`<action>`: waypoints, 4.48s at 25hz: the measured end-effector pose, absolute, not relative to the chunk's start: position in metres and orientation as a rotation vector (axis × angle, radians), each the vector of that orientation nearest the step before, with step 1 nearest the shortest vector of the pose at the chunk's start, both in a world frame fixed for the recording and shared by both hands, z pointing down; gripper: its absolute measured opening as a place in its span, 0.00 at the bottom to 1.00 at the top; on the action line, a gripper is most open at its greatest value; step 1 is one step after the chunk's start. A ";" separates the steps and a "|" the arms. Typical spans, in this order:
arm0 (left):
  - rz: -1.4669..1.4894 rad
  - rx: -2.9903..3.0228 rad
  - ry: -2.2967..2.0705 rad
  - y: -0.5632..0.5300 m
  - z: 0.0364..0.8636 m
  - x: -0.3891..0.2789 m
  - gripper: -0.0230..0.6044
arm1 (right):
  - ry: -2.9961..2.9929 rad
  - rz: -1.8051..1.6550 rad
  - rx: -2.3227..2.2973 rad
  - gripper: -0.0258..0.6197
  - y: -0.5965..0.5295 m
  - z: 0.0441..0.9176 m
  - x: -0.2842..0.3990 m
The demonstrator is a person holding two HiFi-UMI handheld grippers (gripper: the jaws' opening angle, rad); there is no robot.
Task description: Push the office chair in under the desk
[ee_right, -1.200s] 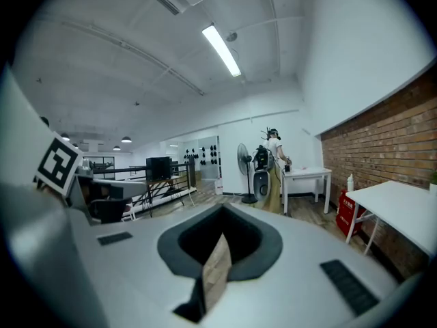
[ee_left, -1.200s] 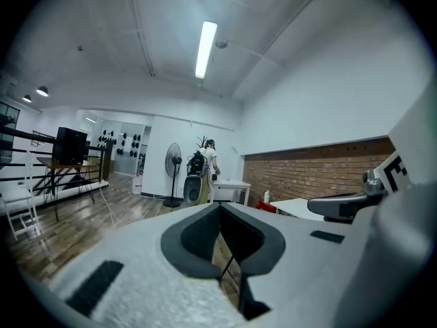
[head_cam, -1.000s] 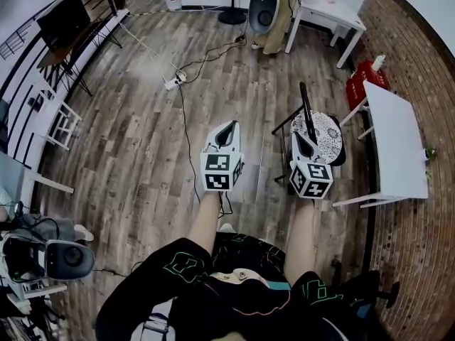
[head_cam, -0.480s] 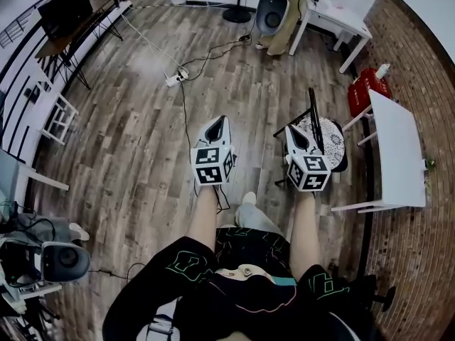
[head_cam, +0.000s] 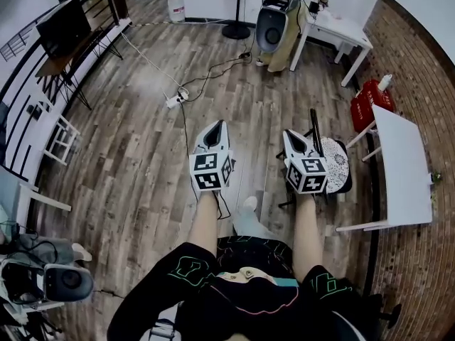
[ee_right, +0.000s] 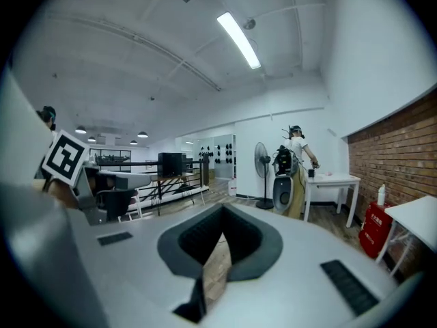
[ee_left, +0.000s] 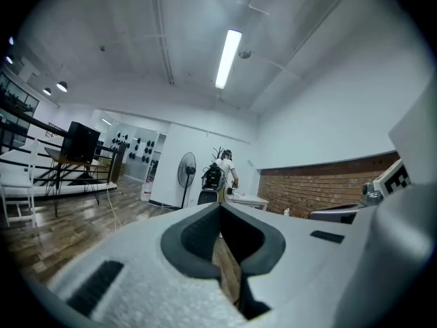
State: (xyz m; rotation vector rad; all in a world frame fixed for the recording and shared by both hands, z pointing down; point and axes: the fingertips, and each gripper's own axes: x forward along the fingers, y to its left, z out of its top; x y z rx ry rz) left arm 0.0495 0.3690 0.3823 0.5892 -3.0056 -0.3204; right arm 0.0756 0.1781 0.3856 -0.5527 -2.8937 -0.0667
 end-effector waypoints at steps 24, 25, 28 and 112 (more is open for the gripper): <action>-0.186 0.738 -2.866 0.253 0.400 -0.190 0.05 | -2.877 0.073 -0.478 0.05 0.080 0.391 -0.172; -0.177 0.745 -2.861 0.248 0.401 -0.196 0.05 | -2.877 0.082 -0.473 0.05 0.076 0.392 -0.178; -0.151 0.771 -2.852 0.231 0.401 -0.214 0.05 | -2.880 0.104 -0.453 0.05 0.061 0.394 -0.196; 1.476 2.765 -0.479 -0.108 0.661 -0.083 0.44 | -1.880 0.232 0.620 0.63 -0.109 0.657 -0.008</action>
